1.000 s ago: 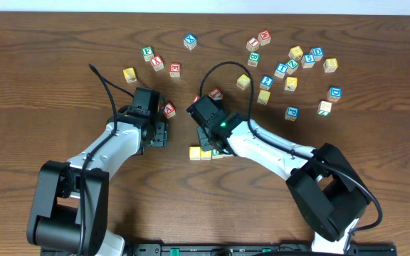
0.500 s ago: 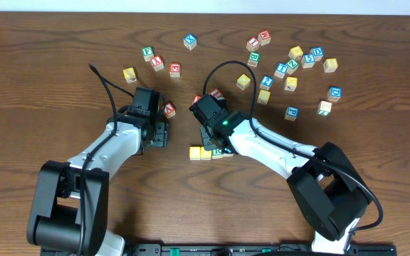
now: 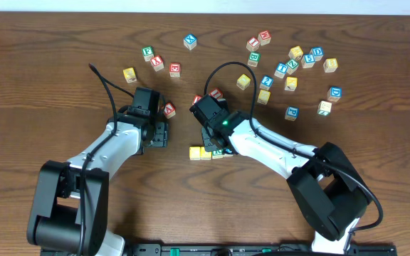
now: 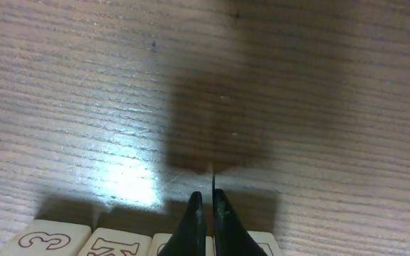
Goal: Spell out CORL
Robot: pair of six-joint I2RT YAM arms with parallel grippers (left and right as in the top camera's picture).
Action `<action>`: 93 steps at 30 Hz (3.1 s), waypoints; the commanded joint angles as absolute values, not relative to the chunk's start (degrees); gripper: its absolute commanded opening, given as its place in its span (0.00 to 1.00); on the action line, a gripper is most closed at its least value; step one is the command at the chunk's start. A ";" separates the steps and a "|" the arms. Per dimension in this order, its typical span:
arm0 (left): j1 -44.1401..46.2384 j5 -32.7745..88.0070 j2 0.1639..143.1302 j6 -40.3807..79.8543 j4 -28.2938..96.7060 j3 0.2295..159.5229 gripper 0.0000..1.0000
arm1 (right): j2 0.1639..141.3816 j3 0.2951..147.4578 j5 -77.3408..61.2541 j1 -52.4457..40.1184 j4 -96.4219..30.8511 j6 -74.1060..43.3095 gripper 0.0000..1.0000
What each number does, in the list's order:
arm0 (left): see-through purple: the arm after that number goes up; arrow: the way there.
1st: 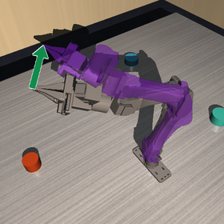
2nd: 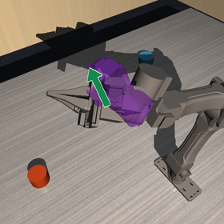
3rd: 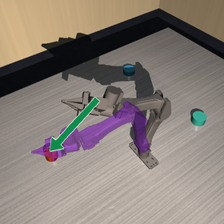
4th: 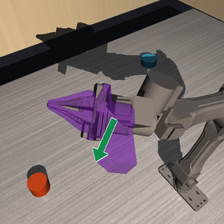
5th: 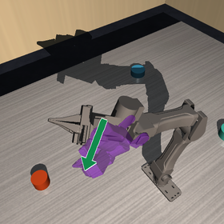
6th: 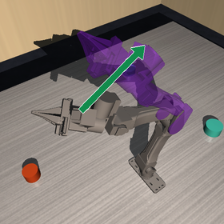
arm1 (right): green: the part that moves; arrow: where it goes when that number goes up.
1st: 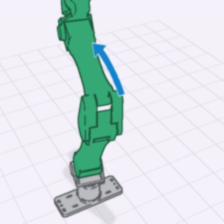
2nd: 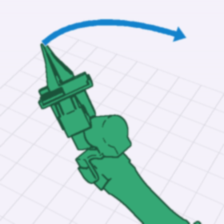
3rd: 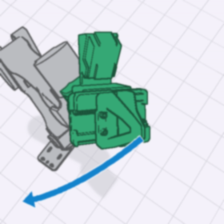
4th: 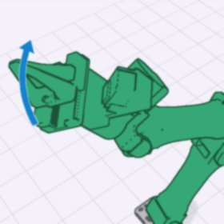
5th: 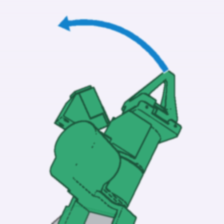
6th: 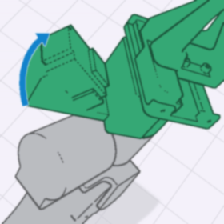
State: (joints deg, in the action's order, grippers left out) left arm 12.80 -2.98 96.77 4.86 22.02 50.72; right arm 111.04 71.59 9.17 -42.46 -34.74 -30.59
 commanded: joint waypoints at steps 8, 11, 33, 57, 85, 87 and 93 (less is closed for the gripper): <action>12.56 -3.68 96.86 5.04 21.89 52.27 0.73 | 111.79 71.48 9.45 -42.85 -35.42 -32.12 0.01; 12.56 -3.68 96.86 5.04 21.89 52.27 0.73 | 111.79 71.48 9.45 -42.85 -35.51 -32.12 0.01; 12.56 -3.68 96.86 5.04 21.89 52.25 0.73 | 111.79 71.48 8.99 -42.85 -36.42 -32.75 0.01; 12.56 -3.68 96.86 5.04 21.91 52.27 0.73 | 111.79 71.48 8.64 -43.16 -36.23 -32.73 0.01; 12.56 -3.68 96.86 5.04 21.91 52.25 0.73 | 111.79 71.48 6.90 -43.38 -35.40 -32.08 0.01; 12.56 -3.68 96.86 5.04 21.91 52.27 0.73 | 111.79 71.48 6.92 -43.62 -35.40 -32.08 0.01; 12.56 -3.68 96.86 5.04 21.91 52.27 0.73 | 111.79 71.48 6.92 -44.25 -35.42 -32.08 0.01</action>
